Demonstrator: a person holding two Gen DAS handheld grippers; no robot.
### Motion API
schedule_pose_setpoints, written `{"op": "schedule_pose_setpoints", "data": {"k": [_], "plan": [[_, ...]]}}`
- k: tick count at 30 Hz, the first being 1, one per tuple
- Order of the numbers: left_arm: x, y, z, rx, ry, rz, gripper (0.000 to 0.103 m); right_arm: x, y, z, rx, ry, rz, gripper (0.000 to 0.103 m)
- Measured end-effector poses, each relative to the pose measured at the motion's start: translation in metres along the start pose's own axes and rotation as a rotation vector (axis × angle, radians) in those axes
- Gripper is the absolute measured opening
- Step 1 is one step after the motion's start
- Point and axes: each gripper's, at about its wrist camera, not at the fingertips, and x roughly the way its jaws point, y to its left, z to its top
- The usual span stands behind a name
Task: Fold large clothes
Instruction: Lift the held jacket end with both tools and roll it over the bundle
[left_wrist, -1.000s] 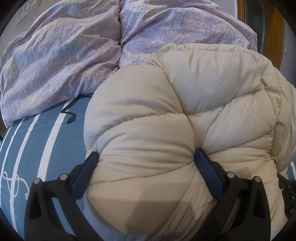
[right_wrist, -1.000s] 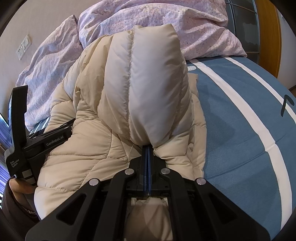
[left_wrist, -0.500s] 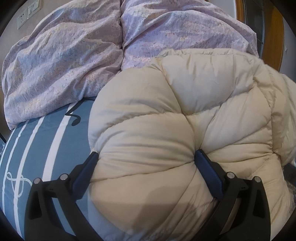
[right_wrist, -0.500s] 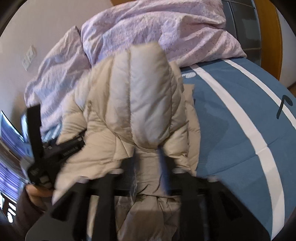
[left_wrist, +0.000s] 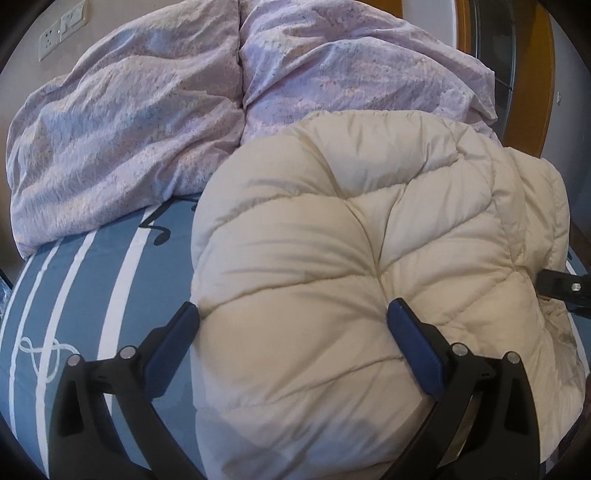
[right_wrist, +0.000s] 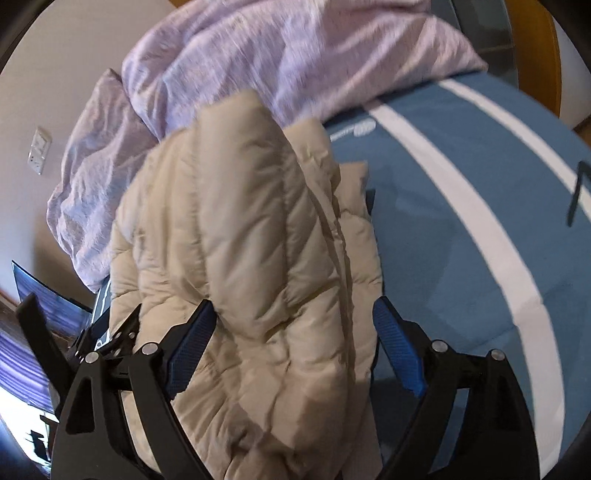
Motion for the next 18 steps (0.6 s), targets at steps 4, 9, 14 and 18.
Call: {"op": "schedule_pose_setpoints", "data": {"k": [4,9,14,18], "plan": [[0.000,0.002,-0.003,-0.014,0.006,-0.007,0.101,0.007,-0.002,0.003,0.000,0.017,0.011,0.094],[0.001,0.003,-0.007,-0.019,0.010,-0.011,0.101,0.016,-0.011,0.006,0.031,0.046,0.061,0.098],[0.001,0.003,-0.008,-0.020,0.016,-0.014,0.101,0.022,-0.016,0.002,0.043,0.065,0.122,0.099],[0.000,0.003,-0.009,-0.022,0.019,-0.012,0.101,0.024,-0.016,0.001,0.037,0.070,0.166,0.091]]}}
